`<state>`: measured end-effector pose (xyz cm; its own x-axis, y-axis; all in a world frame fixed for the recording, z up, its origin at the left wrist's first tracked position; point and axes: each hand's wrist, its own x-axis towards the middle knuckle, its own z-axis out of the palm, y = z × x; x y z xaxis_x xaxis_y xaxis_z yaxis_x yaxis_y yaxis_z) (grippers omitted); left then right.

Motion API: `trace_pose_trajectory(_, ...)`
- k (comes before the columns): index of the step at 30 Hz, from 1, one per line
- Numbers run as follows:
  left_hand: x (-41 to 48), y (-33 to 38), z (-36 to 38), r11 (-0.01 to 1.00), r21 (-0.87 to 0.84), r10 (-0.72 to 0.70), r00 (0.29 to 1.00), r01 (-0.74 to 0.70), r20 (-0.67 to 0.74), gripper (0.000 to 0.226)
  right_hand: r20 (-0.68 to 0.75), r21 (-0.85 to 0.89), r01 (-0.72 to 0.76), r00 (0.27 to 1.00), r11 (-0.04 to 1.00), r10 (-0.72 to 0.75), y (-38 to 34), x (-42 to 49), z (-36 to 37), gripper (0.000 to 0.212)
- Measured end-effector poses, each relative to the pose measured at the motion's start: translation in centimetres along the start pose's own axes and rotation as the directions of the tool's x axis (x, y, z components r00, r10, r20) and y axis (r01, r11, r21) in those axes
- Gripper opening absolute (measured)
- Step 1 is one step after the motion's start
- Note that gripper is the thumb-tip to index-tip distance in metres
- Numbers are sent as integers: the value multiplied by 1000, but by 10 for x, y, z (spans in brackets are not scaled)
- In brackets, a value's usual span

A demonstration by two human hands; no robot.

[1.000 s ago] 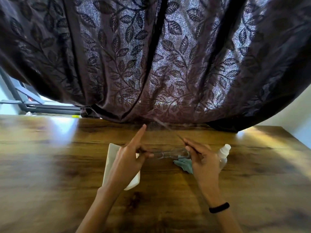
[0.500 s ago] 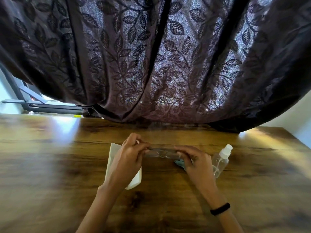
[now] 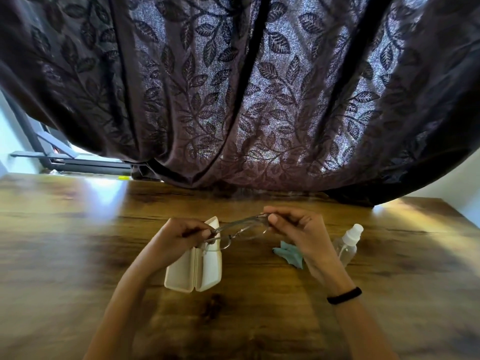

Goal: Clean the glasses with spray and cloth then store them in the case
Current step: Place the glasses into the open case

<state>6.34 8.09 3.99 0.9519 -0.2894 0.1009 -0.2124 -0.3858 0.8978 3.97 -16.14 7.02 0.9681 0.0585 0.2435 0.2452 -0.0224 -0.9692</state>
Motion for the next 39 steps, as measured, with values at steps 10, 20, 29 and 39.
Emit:
trace_pose_trajectory(10,-17,5,-22,956,-192,-196,971,221,139,23,335,-264,-112,921,958,200,-3,90,34,10)
trace_pose_trajectory(20,-11,-14,-23,942,43,-336,937,334,90,12,530,-563,-106,714,820,457,10,147,92,15)
trace_pose_trajectory(29,-11,-23,-21,900,289,-153,859,325,-488,34,532,-678,-20,677,735,509,33,149,103,18)
trace_pose_trajectory(39,-2,-32,-13,882,-175,-462,874,437,-148,60,544,-676,56,711,735,446,46,134,85,19)
